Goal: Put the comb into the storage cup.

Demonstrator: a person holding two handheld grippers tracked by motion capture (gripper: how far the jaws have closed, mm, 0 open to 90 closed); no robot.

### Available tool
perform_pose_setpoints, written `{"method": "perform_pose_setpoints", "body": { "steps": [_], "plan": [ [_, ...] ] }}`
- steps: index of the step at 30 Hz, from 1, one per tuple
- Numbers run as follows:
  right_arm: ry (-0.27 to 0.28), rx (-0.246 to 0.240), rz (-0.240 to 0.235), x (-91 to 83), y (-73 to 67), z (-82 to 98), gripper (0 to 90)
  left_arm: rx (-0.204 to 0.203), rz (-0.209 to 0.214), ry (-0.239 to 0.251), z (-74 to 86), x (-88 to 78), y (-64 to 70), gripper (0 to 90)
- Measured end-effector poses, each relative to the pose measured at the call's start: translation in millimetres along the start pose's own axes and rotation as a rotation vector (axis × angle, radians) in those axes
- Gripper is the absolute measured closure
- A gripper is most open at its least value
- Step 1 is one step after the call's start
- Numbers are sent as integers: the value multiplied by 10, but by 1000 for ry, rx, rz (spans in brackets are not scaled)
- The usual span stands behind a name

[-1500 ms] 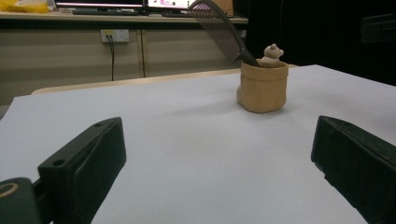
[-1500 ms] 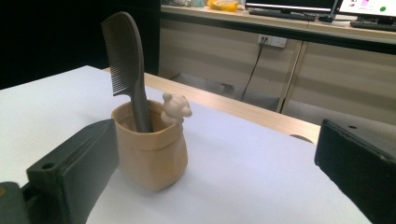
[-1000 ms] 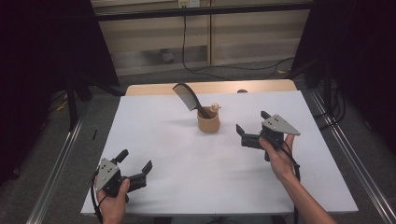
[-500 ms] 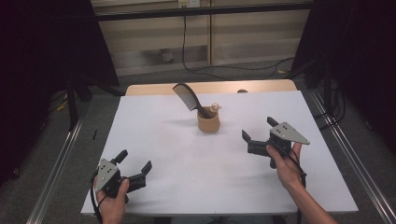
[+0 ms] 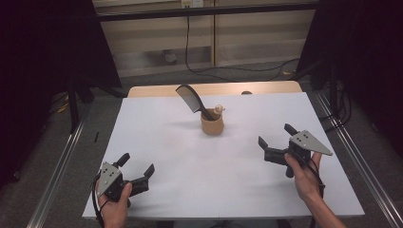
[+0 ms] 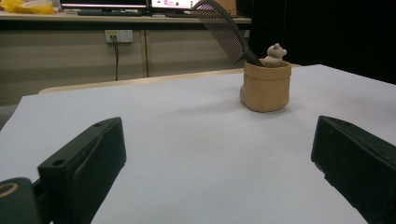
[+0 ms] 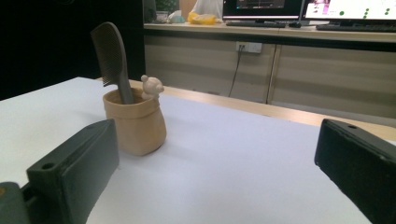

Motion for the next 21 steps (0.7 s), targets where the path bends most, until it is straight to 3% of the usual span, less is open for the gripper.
{"method": "perform_pose_setpoints", "body": {
  "steps": [21],
  "plan": [
    [3,20,57,-381,237,36,0,-13,6,14,-16,-30,17,33]
  ]
}}
Point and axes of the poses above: each handheld gripper's, and its own axes: x roughly forward along the jaws, z roughly out of its underside, y roughly to its right, the point moved 8 cm from there along x, roughly forward along the jaws, and after that the axes turned 4 degrees about -x, right-handed, at the moved point
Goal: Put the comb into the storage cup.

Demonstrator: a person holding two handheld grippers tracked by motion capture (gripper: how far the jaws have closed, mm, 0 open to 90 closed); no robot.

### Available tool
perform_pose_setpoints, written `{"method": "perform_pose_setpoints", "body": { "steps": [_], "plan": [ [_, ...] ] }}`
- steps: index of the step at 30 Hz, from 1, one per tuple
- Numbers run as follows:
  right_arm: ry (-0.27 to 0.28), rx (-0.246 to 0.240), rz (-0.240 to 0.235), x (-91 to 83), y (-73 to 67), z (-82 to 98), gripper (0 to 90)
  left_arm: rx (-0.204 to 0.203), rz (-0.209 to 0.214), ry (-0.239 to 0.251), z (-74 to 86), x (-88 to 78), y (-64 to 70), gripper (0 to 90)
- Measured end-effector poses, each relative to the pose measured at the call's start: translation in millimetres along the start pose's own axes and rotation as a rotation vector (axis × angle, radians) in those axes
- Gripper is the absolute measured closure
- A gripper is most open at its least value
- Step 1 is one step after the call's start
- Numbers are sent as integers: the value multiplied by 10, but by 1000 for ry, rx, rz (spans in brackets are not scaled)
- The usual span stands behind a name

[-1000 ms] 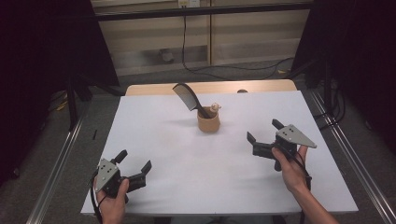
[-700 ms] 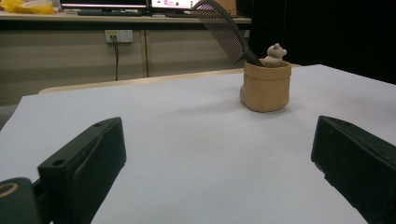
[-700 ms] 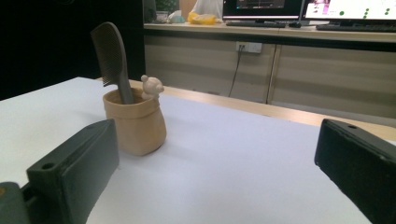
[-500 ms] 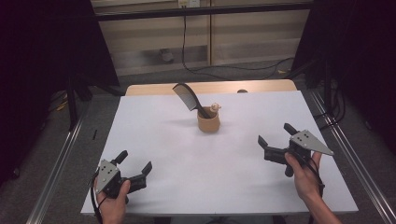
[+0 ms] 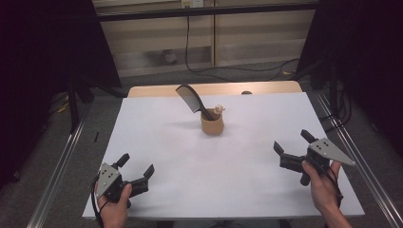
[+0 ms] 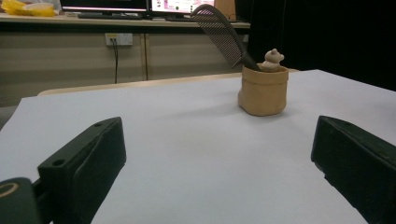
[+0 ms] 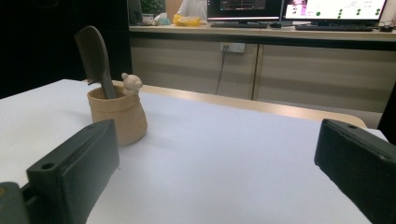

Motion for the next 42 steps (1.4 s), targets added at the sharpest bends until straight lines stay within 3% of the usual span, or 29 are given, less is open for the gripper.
{"method": "perform_pose_setpoints", "body": {
  "steps": [15,21,32,37,40,42],
  "plan": [
    [-31,2,48,-251,171,170,0,-9,-11,13,-13,-39,-26,33],
    [-31,-15,109,-335,245,249,0,2,-18,18,-16,-51,-9,33],
    [-45,2,136,-502,327,436,0,-10,-21,21,-23,-63,-14,32],
    [-28,10,136,-556,343,439,0,-4,-22,17,-17,-61,-19,31],
    [-6,-16,135,-590,343,411,0,0,-17,10,-7,-56,-14,30],
    [-22,7,135,-601,351,447,0,-4,-15,15,-12,-61,-10,30]
  ]
}}
Point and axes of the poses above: each handheld gripper's, and its own axes: x roughly forward along the jaws, z roughly out of its underside, y roughly to its right, the point moved 8 cm from there along x, roughly forward along the jaws, and after that the axes turned 4 degrees about -x, right-handed, at the moved point
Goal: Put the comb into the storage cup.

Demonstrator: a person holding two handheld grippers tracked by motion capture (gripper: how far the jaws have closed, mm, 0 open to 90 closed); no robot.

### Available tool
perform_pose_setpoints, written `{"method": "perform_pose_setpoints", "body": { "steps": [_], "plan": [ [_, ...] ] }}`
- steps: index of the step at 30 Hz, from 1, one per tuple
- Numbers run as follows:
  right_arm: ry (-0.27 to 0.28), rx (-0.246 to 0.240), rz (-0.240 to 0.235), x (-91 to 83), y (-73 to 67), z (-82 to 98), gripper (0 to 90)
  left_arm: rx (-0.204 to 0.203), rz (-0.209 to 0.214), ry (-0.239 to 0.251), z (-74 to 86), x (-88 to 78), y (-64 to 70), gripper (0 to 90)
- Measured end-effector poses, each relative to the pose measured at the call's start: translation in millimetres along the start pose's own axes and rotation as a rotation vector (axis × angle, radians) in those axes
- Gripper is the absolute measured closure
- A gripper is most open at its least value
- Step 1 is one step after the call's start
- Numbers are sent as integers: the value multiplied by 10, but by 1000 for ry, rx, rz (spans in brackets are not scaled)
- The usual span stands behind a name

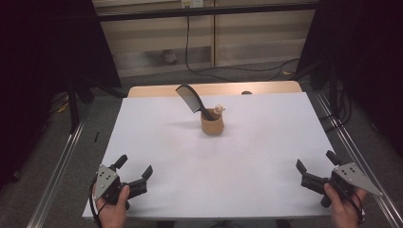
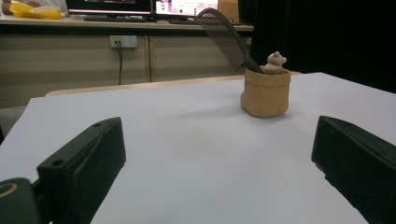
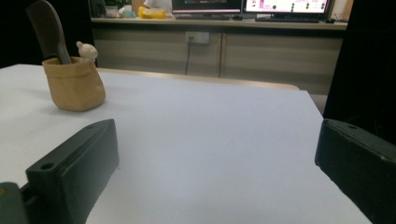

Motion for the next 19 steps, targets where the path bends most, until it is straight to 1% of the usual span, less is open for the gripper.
{"method": "perform_pose_setpoints", "body": {
  "steps": [3,6,8,9,11,16,19],
  "plan": [
    [-25,3,0,-13,-1,65,0,0,-1,6,-8,-1,-4,30],
    [-39,-10,0,4,-10,96,0,-2,6,6,-8,11,0,30],
    [-45,-20,-12,11,-38,110,0,-1,8,6,-8,11,-1,30],
    [-39,-28,-13,10,-46,103,0,0,8,6,-9,12,-3,29],
    [-23,-20,-19,19,-48,83,0,2,10,5,-12,15,-5,28],
    [-22,-10,-19,37,-56,84,0,3,10,9,-20,22,3,28],
    [-6,-4,-21,36,-55,59,0,3,8,5,-18,22,-11,28]
  ]
}}
Point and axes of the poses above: each handheld gripper's, and its own axes: x roughly forward along the jaws, z roughly out of its underside, y roughly to its right, the point moved 8 cm from there along x, roughly forward along the jaws, and after that the axes turned 4 degrees about -x, right-handed, at the moved point
